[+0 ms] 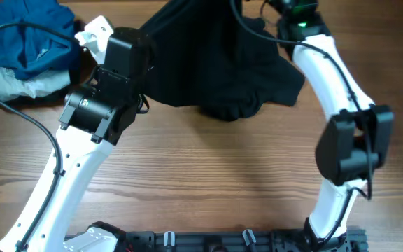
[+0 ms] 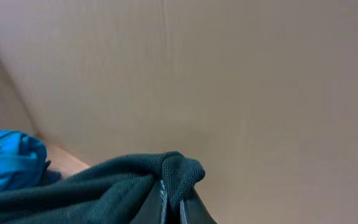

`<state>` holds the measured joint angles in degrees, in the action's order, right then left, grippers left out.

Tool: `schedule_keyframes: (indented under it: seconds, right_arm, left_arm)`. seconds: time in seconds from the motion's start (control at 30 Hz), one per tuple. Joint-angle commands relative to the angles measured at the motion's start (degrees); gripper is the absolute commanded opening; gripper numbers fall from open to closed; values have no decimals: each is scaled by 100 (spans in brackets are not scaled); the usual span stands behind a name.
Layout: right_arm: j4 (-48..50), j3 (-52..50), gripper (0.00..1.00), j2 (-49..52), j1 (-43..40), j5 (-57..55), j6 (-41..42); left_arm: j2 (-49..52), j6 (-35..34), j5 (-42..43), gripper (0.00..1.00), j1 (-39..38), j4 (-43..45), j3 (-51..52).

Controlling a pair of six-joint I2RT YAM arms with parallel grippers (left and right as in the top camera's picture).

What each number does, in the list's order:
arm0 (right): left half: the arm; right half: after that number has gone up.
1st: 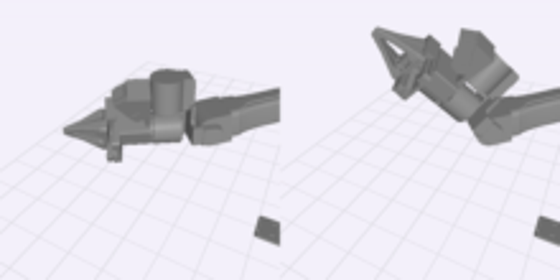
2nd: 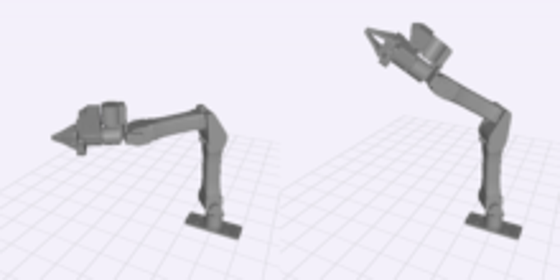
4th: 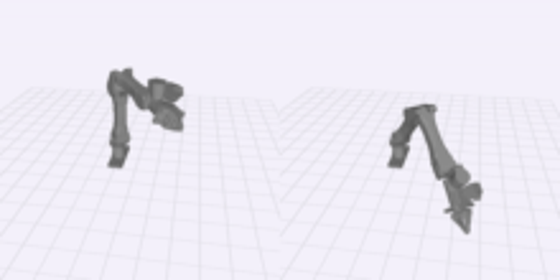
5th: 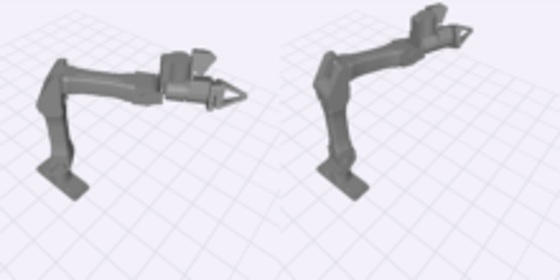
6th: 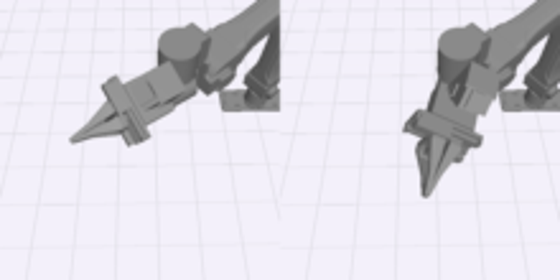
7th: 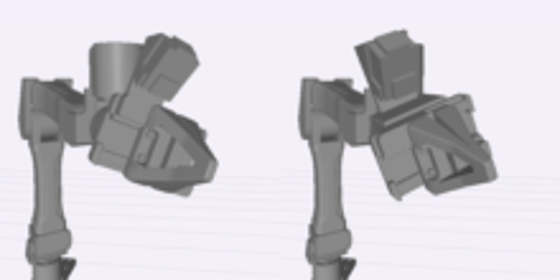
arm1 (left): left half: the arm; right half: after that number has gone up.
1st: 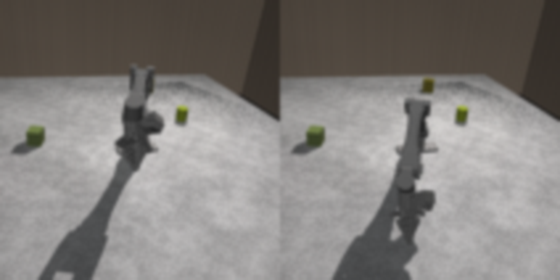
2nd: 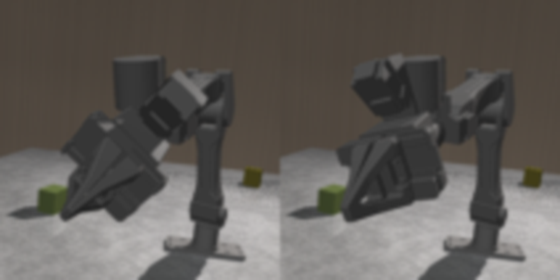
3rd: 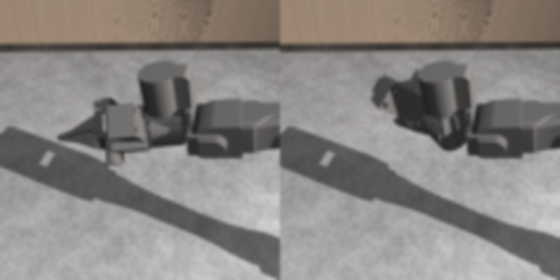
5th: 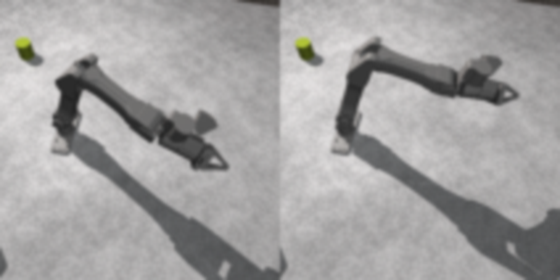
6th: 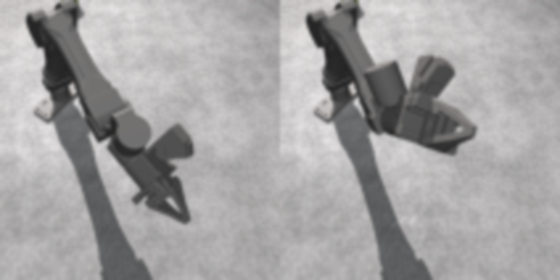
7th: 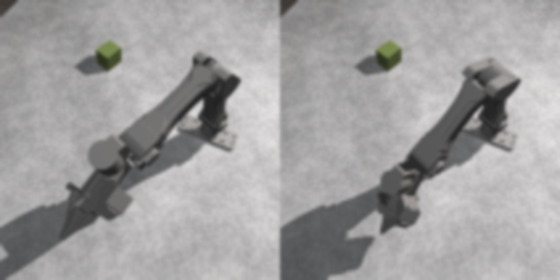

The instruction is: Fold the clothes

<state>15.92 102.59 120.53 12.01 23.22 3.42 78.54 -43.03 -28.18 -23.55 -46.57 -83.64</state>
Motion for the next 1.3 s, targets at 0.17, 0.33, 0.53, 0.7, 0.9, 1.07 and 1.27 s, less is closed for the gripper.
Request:
schedule_keyframes:
  seconds: [0.17, 0.33, 0.53, 0.7, 0.9, 1.07, 1.27]
  right_arm:
    - [1176, 96, 45, 1311, 503, -577, 1115]
    - [380, 98, 100, 955, 304, -433, 1176]
    - [-2933, 98, 100, -505, -566, 1252, 1178]
    - [-5740, 96, 98, -1185, -1119, 1274, 1137]
    - [-7248, -356, 84, -1189, -927, 560, 1012]
    - [-7272, -1054, 80, -1191, -352, -42, 1134]
    - [-6666, -1950, 70, -1193, 428, -101, 1182]
  left_arm:
    - [-85, -116, -343, 4, 59, -264, -81]
    - [-85, -116, -343, 4, 59, -256, -81]
    - [-83, -111, -319, 4, 59, -173, -81]
    - [-74, -83, -321, 4, 70, -55, -81]
    - [7, -74, -234, 4, 433, 216, -81]
    - [157, -74, 136, 4, 734, 339, -81]
    - [420, -72, 136, 4, 922, 573, -81]
